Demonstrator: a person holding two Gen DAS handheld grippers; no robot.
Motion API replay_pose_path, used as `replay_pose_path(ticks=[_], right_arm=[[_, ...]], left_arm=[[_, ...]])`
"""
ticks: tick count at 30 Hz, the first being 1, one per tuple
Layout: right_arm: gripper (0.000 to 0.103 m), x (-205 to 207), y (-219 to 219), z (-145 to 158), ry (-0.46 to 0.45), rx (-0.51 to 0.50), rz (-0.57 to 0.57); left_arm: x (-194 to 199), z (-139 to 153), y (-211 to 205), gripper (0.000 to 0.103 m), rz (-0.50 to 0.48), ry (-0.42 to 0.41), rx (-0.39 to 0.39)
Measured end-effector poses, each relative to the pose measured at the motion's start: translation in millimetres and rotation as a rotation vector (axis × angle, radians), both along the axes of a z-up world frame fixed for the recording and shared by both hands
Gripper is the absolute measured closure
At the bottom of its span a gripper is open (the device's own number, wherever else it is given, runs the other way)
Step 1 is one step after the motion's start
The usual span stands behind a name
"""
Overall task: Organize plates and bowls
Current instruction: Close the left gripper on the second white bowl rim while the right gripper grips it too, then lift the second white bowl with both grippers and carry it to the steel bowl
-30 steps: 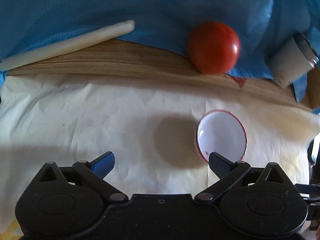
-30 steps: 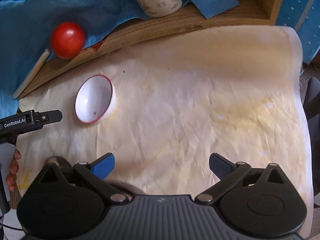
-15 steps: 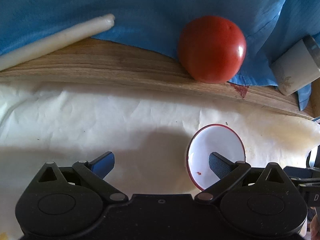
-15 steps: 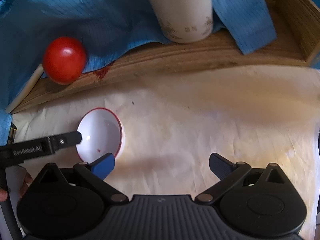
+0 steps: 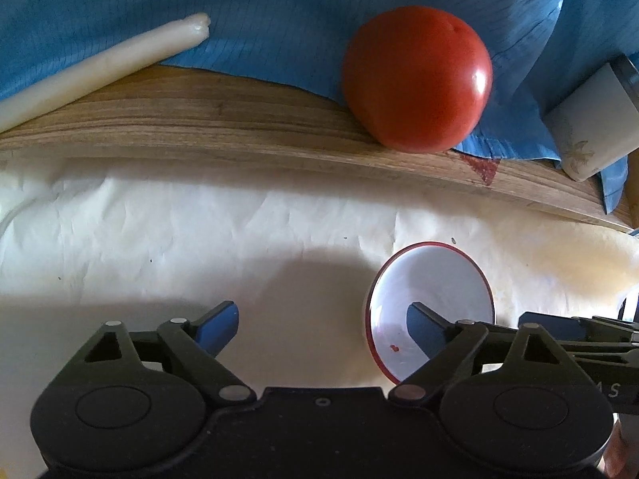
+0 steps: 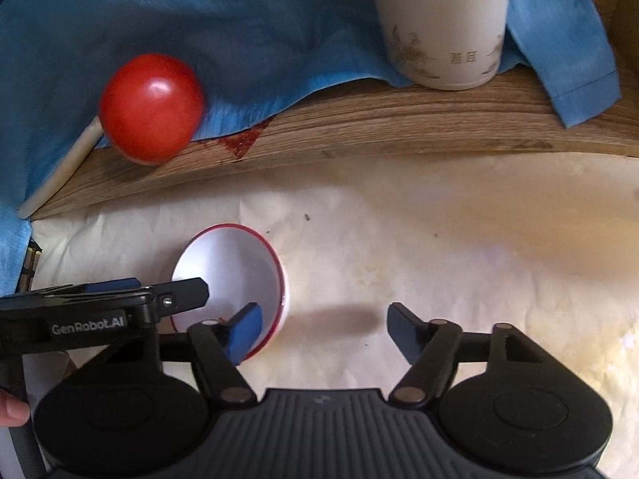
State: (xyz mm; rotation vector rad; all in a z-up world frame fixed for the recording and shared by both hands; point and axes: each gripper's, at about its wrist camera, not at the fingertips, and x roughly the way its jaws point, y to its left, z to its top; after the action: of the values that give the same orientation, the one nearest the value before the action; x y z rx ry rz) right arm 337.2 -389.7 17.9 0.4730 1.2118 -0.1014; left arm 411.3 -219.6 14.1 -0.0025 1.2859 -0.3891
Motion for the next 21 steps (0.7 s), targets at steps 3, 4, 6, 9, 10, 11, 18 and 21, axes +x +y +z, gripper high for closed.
replay_pose_path(ticks=[3,4,6,9,10,11,18,21], right_arm=[[0.043,2.0,2.3,-3.8,-0.003,0.021,0.000],[0.047,2.9,3.2,-5.9,-0.002,0.029,-0.001],[0.052,4.4,5.7,-10.6,-0.004,0.035,-0.012],[0.066,4.2,8.4,-11.3,-0.015,0.058,-0.008],[0.070,4.2,8.9,-11.7,-0.016,0.067,-0.012],[0.072,4.6,9.3,-12.0,-0.019,0.074,-0.011],[0.089,4.4,16.1,-11.3,-0.047,0.092,-0.006],[0.090,4.4,22.6,-10.4,-0.056,0.058,0.006]], left_arm=[[-0.2,-3.7,-1.1,0.021,0.003,0.002,-0.015],[-0.4,-3.9,-0.7,0.025,0.006,0.005,-0.019],[-1.3,-4.9,-1.1,0.028,0.003,0.013,-0.025],[-3.6,-5.3,-3.8,0.038,-0.015,0.011,-0.021],[-4.3,-6.2,-5.5,0.043,-0.016,0.009,-0.020],[-4.8,-6.2,-6.3,0.051,-0.019,0.007,-0.025],[-10.7,-5.8,-9.1,0.083,-0.046,0.010,-0.079],[-13.9,-5.4,-13.0,0.094,-0.065,0.001,-0.087]])
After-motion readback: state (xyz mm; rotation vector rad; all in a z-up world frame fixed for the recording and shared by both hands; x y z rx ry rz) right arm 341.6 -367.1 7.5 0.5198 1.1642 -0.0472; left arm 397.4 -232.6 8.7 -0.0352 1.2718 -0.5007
